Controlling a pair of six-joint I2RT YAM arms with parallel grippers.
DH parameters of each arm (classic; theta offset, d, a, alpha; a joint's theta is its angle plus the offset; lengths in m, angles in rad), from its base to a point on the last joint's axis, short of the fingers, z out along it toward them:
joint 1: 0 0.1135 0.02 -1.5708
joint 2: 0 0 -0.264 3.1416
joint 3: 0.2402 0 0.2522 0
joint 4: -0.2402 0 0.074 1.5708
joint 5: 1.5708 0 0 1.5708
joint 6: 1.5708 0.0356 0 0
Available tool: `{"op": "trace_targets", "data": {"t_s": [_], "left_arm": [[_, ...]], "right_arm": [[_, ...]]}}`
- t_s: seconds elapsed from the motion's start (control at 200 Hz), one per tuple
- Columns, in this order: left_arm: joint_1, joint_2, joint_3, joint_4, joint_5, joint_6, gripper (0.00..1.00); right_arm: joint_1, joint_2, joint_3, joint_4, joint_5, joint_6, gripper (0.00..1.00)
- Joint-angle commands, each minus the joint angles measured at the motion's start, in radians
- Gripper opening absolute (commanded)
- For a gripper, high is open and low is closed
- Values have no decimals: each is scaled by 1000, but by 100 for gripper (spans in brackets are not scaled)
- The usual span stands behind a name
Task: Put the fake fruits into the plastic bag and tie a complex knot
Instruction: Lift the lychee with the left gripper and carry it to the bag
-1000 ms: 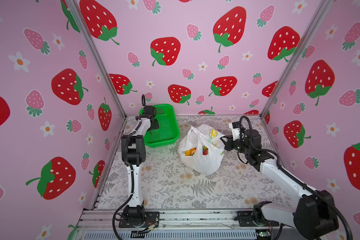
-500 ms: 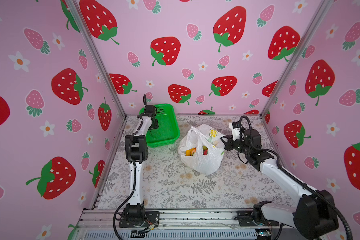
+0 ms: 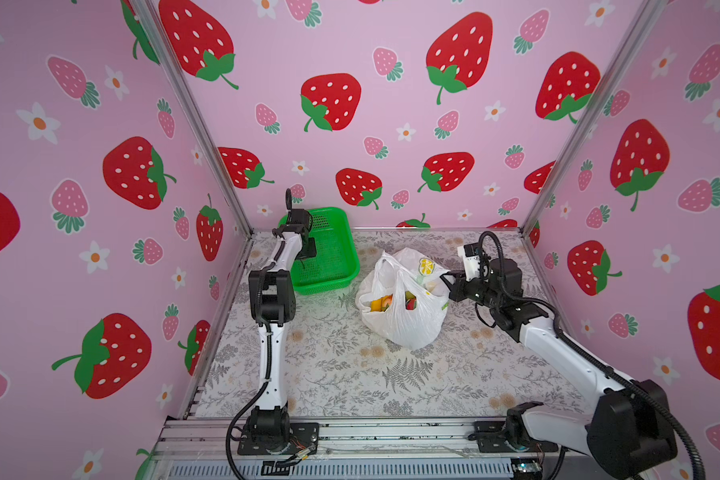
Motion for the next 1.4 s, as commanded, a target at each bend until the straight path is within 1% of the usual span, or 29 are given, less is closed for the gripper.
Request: {"op": "trace_targets", "data": {"t_s": [0.0,0.155,0.375,0.545,0.615,0.835,0.956,1.136,1.281,1.396], "left_arm": [[6,45,68,-48,12,14,53],[9,57,92,-63,28,17,50],[15,62,97,-73,36,17,51],[14,56,114,-85,42,20,42],[15,41,113,-89,46,16,40],[13,-60,61,-86,63,-2,34],[-7,-171,-37,-56,80,-14,33],[-71,-420,-282,49,82,-35,33],[-152,-681,-555,164,89,-74,33],[-230,-897,-809,305,156,-140,33]], "right_arm": [[0,-1,12,-7,-9,-13,3],[-1,0,12,-8,-9,-14,3],[0,-2,12,-8,-8,-14,3],[0,-1,12,-9,-8,-16,3],[-1,-3,13,-11,-7,-18,3],[0,-6,14,-13,-7,-17,3],[0,-8,13,-11,-9,-17,3],[-1,-11,14,-13,-9,-17,3],[0,-15,13,-13,-8,-17,3],[0,-14,12,-11,-10,-17,3]]}}
